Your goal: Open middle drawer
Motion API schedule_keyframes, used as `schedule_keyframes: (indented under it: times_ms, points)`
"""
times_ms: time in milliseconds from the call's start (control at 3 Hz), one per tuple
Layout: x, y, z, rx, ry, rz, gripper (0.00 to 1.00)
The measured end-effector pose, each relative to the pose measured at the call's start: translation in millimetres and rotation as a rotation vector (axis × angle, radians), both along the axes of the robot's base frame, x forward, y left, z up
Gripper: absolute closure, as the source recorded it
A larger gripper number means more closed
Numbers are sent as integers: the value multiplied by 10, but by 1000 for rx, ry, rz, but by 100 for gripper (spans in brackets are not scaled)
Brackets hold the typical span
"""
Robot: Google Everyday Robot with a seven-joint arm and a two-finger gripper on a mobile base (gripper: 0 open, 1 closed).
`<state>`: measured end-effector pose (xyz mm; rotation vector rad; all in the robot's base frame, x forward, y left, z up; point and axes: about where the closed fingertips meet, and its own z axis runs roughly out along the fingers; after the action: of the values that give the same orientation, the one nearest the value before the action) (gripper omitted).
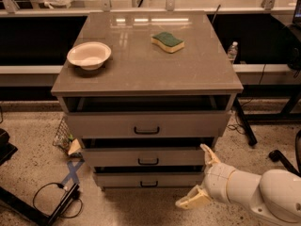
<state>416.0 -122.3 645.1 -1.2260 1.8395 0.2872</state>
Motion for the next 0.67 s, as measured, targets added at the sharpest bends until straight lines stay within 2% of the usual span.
schedule_keyframes:
  times_ms: [333, 667]
  points:
    - [-55, -295, -446, -160, 73, -95, 0]
    - [-139, -755, -871, -273, 136, -225, 0]
